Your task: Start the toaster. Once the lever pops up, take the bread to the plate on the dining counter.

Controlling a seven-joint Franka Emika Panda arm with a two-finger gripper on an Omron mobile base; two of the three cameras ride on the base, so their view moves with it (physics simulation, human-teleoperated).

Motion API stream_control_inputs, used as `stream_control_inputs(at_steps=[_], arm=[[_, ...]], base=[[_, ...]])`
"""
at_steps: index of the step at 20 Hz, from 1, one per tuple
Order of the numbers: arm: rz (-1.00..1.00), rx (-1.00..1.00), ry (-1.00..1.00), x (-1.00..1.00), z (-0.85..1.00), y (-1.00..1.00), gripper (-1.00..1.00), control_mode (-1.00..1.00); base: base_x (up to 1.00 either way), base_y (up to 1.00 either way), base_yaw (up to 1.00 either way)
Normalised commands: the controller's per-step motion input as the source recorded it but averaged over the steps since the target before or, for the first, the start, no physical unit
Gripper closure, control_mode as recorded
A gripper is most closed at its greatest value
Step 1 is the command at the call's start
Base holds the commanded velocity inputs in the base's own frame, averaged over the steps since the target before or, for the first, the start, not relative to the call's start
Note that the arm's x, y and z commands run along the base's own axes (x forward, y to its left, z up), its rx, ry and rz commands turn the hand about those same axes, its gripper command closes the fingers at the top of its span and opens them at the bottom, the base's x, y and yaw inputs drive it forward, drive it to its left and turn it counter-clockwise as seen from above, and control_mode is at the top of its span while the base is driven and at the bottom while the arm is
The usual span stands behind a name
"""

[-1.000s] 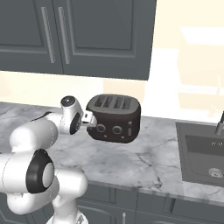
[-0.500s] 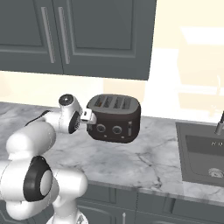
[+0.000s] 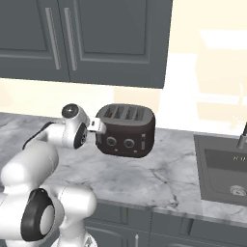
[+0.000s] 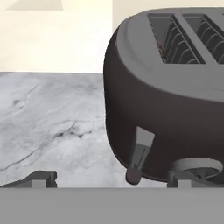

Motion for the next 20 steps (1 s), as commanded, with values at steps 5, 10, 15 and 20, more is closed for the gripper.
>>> stream_control_inputs(at_steps=[5, 10, 15, 20], arm=[[0.00, 0.00, -0.18, -0.22, 0.42, -0.08, -1.00, -1.00], [0.00, 0.00, -0.21, -0.16, 0.38, -0.08, -1.00, -1.00], [0.00, 0.00, -0.16, -0.17, 0.35, -0.09, -1.00, -1.00], [0.00, 0.00, -0.11, -0.07, 0.30, -0.06, -1.00, -1.00]], base=[[0.00, 0.00, 0.00], [0.00, 0.00, 0.00], [0.00, 0.00, 0.00], [0.00, 0.00, 0.00]])
